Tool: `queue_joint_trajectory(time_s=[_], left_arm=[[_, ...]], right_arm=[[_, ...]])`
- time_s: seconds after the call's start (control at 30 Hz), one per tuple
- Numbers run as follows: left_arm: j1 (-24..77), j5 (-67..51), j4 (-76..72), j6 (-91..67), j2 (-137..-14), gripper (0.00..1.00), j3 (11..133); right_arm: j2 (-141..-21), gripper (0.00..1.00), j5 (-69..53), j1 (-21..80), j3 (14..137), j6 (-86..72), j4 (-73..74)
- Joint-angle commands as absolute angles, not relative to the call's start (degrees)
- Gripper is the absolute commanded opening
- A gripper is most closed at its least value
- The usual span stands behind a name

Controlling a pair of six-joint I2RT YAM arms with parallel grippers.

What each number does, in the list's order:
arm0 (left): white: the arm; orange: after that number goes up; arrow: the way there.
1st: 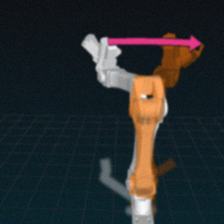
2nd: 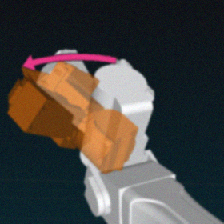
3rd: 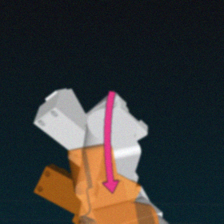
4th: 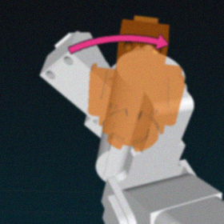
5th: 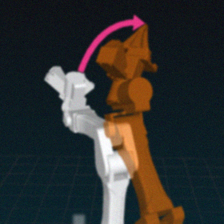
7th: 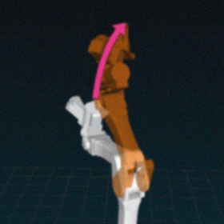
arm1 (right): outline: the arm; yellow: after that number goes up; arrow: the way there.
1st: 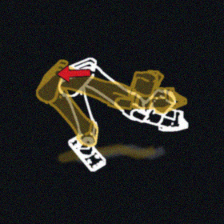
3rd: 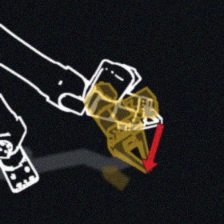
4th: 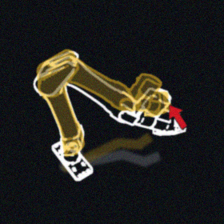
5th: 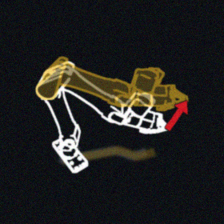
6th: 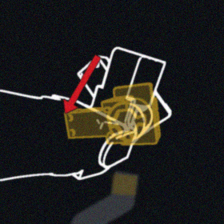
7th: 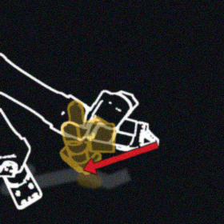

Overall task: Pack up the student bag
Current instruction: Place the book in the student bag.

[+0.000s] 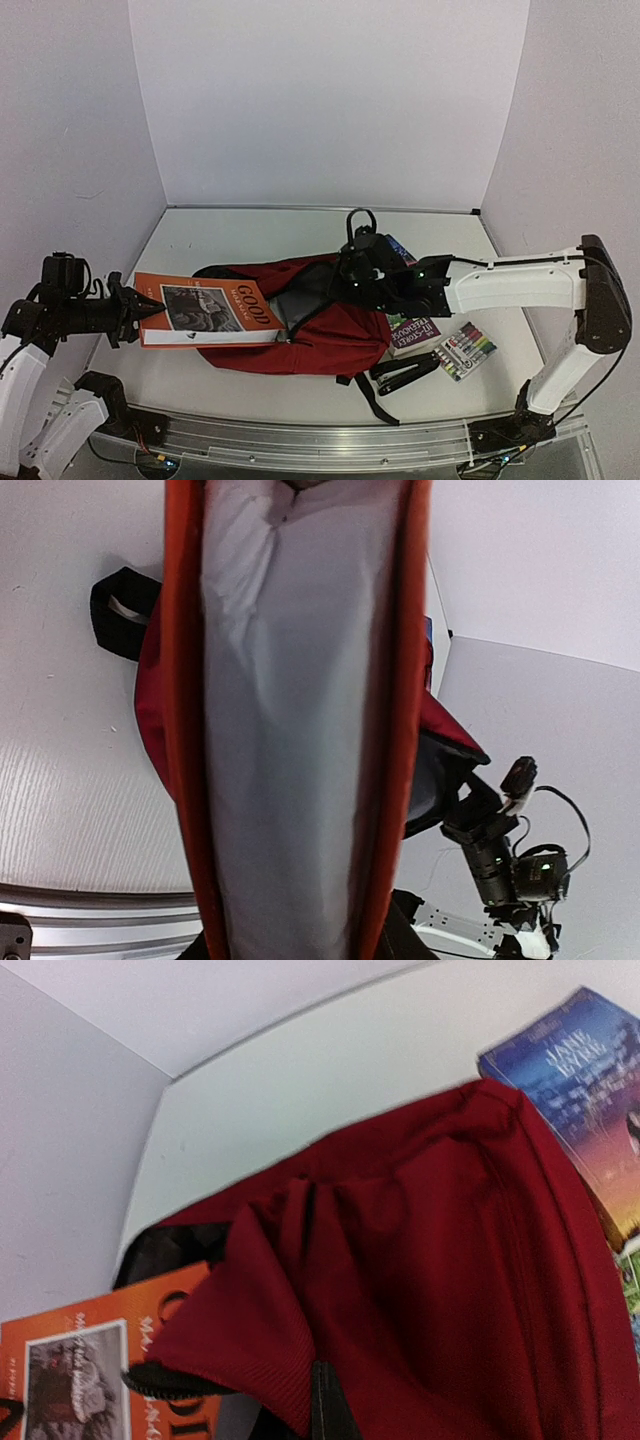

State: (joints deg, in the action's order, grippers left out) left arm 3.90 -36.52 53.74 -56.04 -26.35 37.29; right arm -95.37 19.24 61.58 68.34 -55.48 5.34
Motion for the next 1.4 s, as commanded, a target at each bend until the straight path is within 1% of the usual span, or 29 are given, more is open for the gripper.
queue_joint_trajectory(time_s=[0.0,0.07,0.1,0.17,0.23,0.33,0.47,0.6,0.67,0.77,0.93,1.0,1.2,1.37], left_arm=[[3.8,-39.1,44.2,-58.0,-26.7,0.22,34.3],[3.8,-39.3,42.2,-58.1,-27.3,0.22,33.5],[3.8,-39.5,41.2,-58.1,-27.8,0.22,33.0],[3.8,-40.1,39.2,-58.2,-28.7,0.22,32.4],[3.7,-40.7,37.7,-58.1,-29.8,0.22,32.1],[3.8,-40.9,37.1,-57.5,-30.8,0.21,32.2],[3.8,-41.0,37.2,-57.0,-31.2,0.21,32.4],[3.8,-41.2,37.6,-56.8,-31.3,0.21,32.7],[3.8,-41.1,37.9,-56.8,-31.1,0.21,32.8],[3.7,-41.1,38.4,-56.9,-30.9,0.21,33.0],[3.8,-41.0,39.5,-56.9,-30.3,0.21,33.4],[3.8,-41.2,39.7,-57.0,-30.5,0.21,33.5],[3.8,-41.5,42.5,-55.7,-30.6,0.21,35.2],[3.8,-41.2,43.9,-55.0,-30.4,0.21,36.4]], right_arm=[[-92.2,0.07,13.4,61.0,61.1,-59.0,4.5],[-91.8,0.14,10.0,61.2,60.2,-56.4,4.5],[-91.4,0.21,8.7,61.4,60.1,-54.8,4.6],[-90.1,0.38,7.3,62.2,60.7,-50.9,4.9],[-88.6,0.57,7.2,63.0,62.3,-46.9,6.4],[-86.9,0.74,6.3,63.3,65.9,-41.0,9.7],[-88.4,0.86,7.6,63.5,72.6,-31.8,16.2],[-94.7,0.96,10.9,63.5,81.2,-24.2,24.9],[-99.0,0.98,12.5,63.5,86.3,-21.0,27.9],[-104.8,0.98,15.3,63.2,93.3,-17.0,31.6],[-113.1,0.98,12.2,60.8,102.2,-11.4,32.6],[-117.2,0.98,9.2,59.6,106.0,-9.4,33.2],[-127.4,0.88,2.3,57.7,115.5,-4.8,35.1],[-131.5,0.81,1.9,57.3,119.3,-3.0,36.4]])
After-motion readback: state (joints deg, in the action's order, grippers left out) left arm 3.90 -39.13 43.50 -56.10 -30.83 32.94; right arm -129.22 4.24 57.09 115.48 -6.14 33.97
